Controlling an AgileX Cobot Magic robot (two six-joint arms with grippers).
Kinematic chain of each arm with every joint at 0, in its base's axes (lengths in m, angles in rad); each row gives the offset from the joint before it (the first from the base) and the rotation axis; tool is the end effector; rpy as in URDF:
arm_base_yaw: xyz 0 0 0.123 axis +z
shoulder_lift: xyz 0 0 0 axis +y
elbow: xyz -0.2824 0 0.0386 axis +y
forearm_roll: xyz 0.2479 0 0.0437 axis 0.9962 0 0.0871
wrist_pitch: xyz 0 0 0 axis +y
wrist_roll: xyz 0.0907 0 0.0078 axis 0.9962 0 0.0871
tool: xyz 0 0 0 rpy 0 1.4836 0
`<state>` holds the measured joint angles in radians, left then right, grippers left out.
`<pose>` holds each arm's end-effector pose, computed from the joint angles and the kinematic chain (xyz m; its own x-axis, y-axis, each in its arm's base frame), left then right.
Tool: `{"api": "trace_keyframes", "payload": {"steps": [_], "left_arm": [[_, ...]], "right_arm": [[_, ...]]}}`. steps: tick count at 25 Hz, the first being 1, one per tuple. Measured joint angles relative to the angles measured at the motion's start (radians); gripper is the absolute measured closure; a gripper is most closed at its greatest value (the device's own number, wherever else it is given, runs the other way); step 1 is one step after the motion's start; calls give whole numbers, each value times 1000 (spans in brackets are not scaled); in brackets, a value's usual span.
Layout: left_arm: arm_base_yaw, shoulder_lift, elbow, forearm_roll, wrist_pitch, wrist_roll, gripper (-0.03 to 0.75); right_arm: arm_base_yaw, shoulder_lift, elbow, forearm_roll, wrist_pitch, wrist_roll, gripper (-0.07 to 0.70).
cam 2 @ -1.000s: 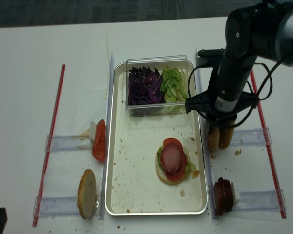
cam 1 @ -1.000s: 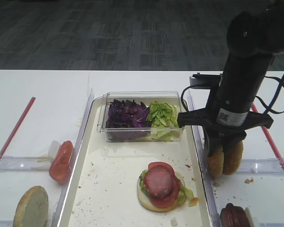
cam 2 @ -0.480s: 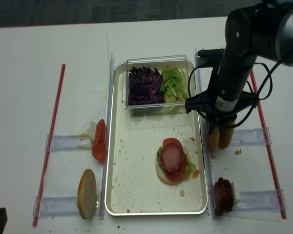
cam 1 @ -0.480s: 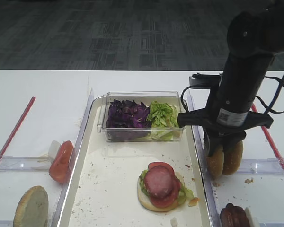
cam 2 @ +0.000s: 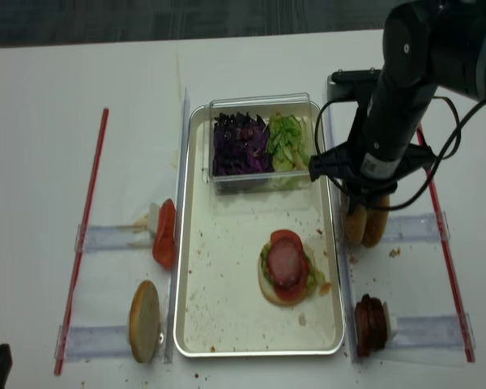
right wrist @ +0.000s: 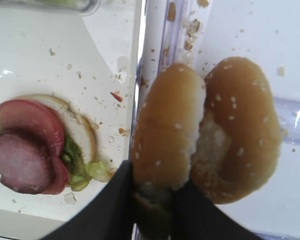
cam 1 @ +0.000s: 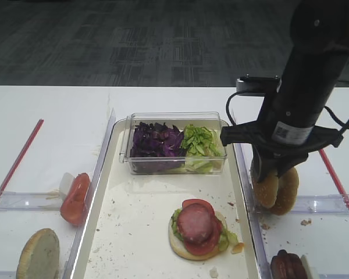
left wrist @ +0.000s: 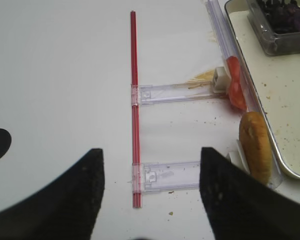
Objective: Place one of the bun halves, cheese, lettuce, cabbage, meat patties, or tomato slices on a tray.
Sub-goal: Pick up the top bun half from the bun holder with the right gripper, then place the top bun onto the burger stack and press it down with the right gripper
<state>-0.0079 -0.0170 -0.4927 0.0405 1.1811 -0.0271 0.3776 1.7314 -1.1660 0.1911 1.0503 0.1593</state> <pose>-0.0121 0.0035 0.2656 -0.5510 -0.0073 -0.8345 -0.0298 0.9995 0.0109 0.2923 0.1321 0.2100 -0.9921 -0.1256 -0.0071 -0.1249 0.9772 0.1719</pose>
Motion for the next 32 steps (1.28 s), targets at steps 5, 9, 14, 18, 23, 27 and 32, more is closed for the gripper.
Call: {"api": "trace_keyframes", "payload": {"steps": [5,9,14,18,23,27,32], "left_arm": [[0,0,0,0,0,0,295],[0,0,0,0,0,0,295],[0,0,0,0,0,0,296],[0,0,0,0,0,0,295],[0,0,0,0,0,0,295],[0,0,0,0,0,0,295],[0,0,0,0,0,0,295]], "right_arm": [[0,-52,0,0,15,-2,427],[0,-82,0,0,31,-4,427],[0,-85,0,42,58,-50,427],[0,-85,0,158,73,-148,427],[0,-85,0,347,86,-300,427],[0,-85,0,506,104,-413,427],[0,-85,0,691,141,-559,427]]}}
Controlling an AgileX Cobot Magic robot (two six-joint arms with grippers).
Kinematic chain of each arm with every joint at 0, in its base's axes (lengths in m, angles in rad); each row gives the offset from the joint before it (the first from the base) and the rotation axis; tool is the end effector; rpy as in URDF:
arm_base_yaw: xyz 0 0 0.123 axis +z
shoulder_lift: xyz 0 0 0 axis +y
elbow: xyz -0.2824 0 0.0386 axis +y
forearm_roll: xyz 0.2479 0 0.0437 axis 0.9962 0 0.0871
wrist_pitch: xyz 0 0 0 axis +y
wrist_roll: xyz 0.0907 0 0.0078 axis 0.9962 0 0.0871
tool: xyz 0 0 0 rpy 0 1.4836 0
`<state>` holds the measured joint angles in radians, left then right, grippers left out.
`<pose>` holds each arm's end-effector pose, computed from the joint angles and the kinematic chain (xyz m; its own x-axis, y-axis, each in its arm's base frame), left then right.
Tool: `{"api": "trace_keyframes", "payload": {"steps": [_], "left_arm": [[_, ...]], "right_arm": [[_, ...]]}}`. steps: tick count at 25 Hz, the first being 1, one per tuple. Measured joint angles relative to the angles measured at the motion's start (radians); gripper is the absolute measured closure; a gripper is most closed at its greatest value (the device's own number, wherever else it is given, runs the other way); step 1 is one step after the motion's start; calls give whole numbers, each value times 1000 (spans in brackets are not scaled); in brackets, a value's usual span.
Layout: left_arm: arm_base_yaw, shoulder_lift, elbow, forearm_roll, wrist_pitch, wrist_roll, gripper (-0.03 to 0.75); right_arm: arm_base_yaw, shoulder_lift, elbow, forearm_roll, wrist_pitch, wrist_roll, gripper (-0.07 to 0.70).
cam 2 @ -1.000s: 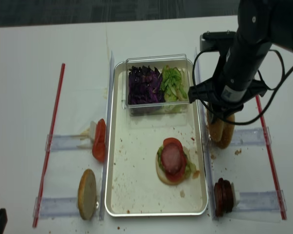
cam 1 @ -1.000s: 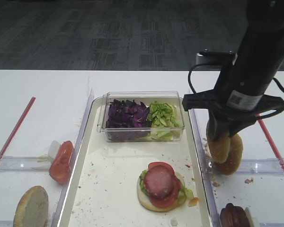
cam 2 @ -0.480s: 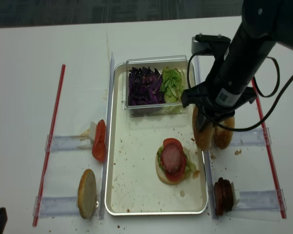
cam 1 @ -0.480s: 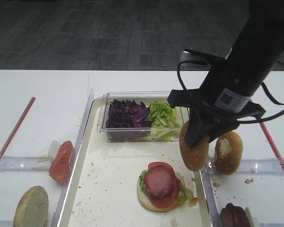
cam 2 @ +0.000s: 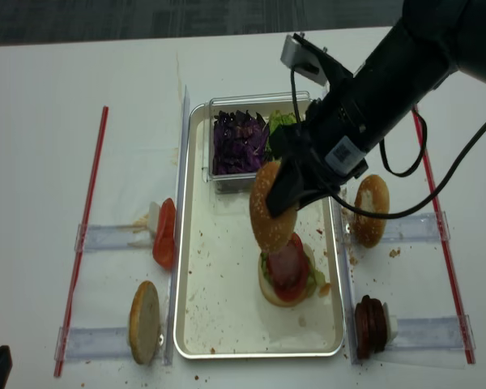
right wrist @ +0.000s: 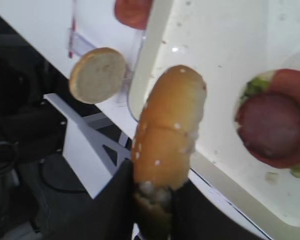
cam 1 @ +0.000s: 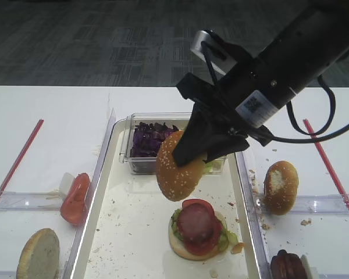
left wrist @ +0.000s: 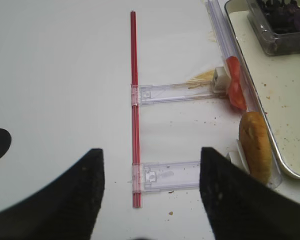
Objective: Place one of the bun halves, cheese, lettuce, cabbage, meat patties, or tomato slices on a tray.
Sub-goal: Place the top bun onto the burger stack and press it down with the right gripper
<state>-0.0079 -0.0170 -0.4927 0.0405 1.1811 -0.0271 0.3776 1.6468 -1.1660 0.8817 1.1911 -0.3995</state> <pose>-0.0121 0.0035 0.2656 -0.5510 -0.0073 -0.8345 -0.0298 0.9995 0.0109 0.2644 0.1751 0.2632 -0.9249 -0.3494 -0.1496 -0.3463 0.6125 0.7106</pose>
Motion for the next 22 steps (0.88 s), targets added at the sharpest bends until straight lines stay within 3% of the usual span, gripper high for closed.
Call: {"api": "trace_keyframes", "payload": {"steps": [14,22], "left_arm": [[0,0,0,0,0,0,295],[0,0,0,0,0,0,295]], "right_arm": [[0,24,4,15,3,-90,427],[0,70,92,43,-61,-173,427]]}}
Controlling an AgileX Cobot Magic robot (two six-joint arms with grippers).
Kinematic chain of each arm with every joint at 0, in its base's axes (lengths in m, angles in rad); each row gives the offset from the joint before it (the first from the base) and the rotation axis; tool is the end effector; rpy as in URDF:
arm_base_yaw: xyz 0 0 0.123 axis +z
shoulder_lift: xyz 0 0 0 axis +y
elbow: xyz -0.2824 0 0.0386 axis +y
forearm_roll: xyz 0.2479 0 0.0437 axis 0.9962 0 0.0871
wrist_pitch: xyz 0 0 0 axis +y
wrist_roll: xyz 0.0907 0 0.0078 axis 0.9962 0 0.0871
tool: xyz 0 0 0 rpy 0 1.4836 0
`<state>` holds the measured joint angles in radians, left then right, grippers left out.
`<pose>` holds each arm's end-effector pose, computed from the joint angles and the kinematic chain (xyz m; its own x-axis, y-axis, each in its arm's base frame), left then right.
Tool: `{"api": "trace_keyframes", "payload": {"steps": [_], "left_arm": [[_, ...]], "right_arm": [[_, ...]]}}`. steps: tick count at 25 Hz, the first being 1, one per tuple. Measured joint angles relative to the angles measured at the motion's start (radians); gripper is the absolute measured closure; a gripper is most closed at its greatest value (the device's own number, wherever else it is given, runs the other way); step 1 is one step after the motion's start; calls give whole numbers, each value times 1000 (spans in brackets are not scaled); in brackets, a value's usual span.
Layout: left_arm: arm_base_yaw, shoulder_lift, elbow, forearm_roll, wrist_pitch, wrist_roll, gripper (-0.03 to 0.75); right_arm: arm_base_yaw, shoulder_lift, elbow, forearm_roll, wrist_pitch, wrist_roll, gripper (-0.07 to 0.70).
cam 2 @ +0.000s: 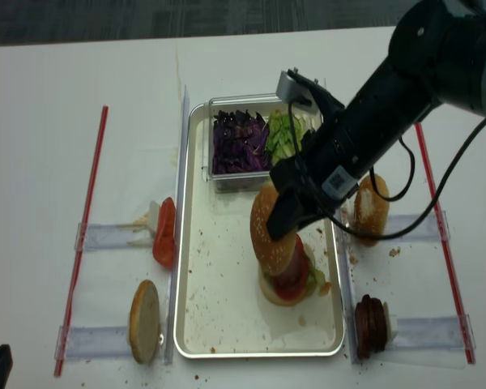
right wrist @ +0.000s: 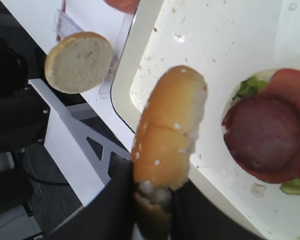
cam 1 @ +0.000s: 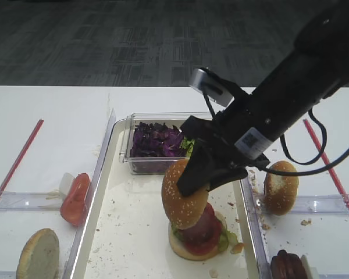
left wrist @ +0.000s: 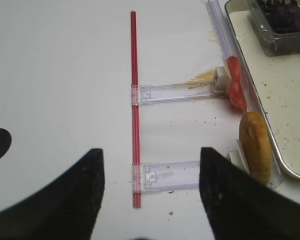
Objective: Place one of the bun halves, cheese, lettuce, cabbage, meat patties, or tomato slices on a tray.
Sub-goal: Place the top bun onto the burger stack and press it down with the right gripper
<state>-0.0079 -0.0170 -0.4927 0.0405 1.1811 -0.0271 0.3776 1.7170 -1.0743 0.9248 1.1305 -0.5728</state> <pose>-0.0121 0.0035 0.2656 -0.5510 -0.0073 -0.8345 -0.0298 0.9995 0.0109 0.2645 0.1757 0.2206 -0.9034 -0.4017 -0.1500 -0.3810 0.5916 0.7106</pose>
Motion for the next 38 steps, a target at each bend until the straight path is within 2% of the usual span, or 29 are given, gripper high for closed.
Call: {"api": "trace_keyframes", "payload": {"steps": [4,10,21,28,30,34,38], "left_arm": [[0,0,0,0,0,0,295],[0,0,0,0,0,0,295],[0,0,0,0,0,0,295],[0,0,0,0,0,0,295],[0,0,0,0,0,0,295],[0,0,0,0,0,0,295],[0,0,0,0,0,0,295]], "right_arm": [[0,6,45,29,-46,-61,427],[0,64,56,69,-64,-111,427],[0,93,56,22,-96,-96,427],[0,93,56,-16,-114,-36,425],[0,93,56,-25,-114,-24,406],[0,93,56,-42,-118,-15,319],[0,93,56,-68,-118,2,290]]}}
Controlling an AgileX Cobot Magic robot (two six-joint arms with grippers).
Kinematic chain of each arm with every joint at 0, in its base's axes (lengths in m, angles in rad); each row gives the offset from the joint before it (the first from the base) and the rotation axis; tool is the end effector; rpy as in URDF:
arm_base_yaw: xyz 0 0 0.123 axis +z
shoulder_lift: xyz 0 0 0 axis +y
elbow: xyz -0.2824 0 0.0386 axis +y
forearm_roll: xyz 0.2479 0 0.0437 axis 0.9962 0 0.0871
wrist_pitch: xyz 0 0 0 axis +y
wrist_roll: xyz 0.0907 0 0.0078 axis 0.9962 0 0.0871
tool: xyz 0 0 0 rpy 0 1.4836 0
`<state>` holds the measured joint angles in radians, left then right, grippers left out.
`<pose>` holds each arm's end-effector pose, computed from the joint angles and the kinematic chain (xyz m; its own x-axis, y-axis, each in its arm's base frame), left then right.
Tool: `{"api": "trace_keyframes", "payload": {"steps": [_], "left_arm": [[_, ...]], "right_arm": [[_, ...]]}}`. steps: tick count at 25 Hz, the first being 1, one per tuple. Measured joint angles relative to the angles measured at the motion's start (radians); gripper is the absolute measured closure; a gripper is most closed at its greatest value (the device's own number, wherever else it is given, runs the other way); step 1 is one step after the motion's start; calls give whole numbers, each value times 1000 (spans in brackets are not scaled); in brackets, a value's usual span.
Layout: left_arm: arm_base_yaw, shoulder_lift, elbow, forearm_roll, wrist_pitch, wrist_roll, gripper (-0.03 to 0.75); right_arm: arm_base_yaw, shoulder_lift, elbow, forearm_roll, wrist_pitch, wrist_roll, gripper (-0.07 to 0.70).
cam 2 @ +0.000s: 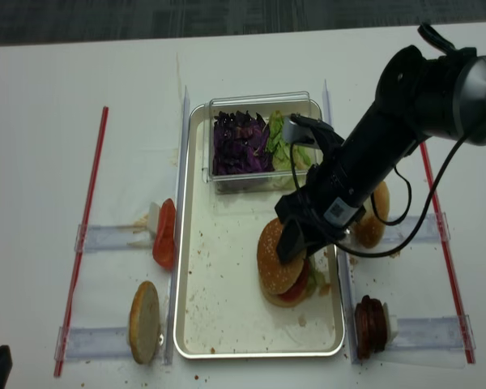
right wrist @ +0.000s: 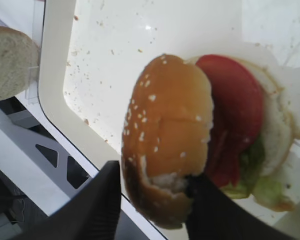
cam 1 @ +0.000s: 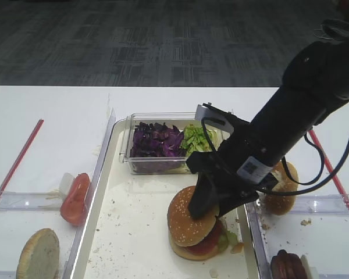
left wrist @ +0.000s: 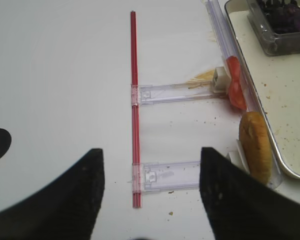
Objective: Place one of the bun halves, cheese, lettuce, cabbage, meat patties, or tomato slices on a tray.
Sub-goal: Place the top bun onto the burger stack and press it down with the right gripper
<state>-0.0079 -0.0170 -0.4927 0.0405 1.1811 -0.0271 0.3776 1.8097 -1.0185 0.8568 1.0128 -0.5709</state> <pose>-0.0121 0.0035 0.2656 -0.5510 -0.0073 -0.8345 -0.0298 0.9995 0.0109 0.2699 0.1699 0.1729 -0.9207 -0.3837 -0.0717 -0.3378 0.6914 0.6386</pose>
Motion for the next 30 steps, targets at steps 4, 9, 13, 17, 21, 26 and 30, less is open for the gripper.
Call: {"api": "trace_keyframes", "payload": {"steps": [4,9,13,17,21,26,30], "left_arm": [[0,0,0,0,0,0,295],[0,0,0,0,0,0,295],[0,0,0,0,0,0,295],[0,0,0,0,0,0,295],[0,0,0,0,0,0,295],[0,0,0,0,0,0,295],[0,0,0,0,0,0,295]], "right_arm": [[0,0,0,-58,0,34,286],[0,0,0,-100,0,58,241],[0,0,0,-130,7,62,105],[0,0,0,-156,15,67,42],[0,0,0,-160,15,67,34],[0,-18,0,-160,15,67,34],[0,-92,0,-160,15,71,34]]}}
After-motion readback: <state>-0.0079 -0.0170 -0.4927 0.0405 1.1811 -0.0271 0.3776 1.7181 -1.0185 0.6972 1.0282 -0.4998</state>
